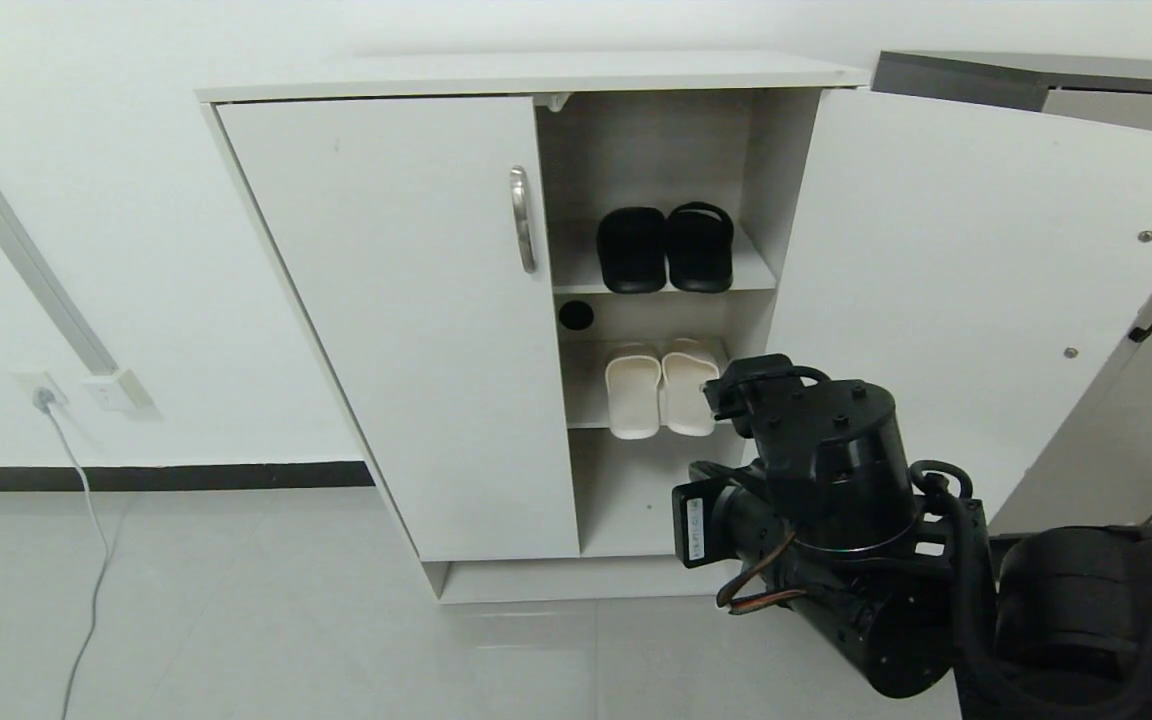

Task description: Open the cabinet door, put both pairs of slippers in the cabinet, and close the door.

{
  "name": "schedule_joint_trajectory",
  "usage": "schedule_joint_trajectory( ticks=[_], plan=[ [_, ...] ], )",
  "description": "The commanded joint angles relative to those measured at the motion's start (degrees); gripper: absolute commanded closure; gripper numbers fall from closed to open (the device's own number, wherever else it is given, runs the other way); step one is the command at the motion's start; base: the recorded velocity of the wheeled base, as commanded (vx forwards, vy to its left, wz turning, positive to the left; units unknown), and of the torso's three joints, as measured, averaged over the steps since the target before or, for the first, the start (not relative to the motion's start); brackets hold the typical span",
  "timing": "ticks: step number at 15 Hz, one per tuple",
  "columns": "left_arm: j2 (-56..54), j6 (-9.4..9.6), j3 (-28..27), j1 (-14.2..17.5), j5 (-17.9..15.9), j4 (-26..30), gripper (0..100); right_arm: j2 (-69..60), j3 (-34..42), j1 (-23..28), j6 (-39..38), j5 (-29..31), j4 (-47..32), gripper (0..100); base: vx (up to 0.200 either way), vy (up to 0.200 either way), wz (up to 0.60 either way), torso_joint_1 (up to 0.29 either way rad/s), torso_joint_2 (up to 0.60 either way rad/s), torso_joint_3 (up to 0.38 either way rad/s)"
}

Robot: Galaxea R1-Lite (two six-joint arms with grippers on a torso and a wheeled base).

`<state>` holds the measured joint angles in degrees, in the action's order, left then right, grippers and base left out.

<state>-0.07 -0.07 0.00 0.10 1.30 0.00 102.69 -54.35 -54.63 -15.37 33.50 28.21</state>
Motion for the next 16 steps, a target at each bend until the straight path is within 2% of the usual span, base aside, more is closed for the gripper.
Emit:
schedule_joint_trajectory(
  ticks=[1, 9, 13, 16],
  plan=[
    [0.07, -0.01, 0.00, -0.01, 0.01, 0.00, 100, 0.49, 0.12, -0.04, -0.01, 0.07, 0.09, 100, 0.000, 0.000, 0.00, 0.000, 0.00, 0.000],
    [0.07, -0.01, 0.00, -0.01, 0.01, 0.00, 100, 0.58, 0.21, -0.04, 1.13, 0.51, 0.09, 100, 0.000, 0.000, 0.00, 0.000, 0.00, 0.000],
    [0.07, -0.01, 0.00, -0.01, 0.01, 0.00, 100, 0.58, 0.21, -0.04, 1.13, 0.51, 0.18, 100, 0.000, 0.000, 0.00, 0.008, -0.21, -0.311],
    [0.07, -0.01, 0.00, -0.01, 0.01, 0.00, 100, 0.67, 0.21, 0.05, 1.13, 0.60, 2.38, 100, 0.000, 0.000, 0.00, 0.040, -0.54, -0.373]
  ],
)
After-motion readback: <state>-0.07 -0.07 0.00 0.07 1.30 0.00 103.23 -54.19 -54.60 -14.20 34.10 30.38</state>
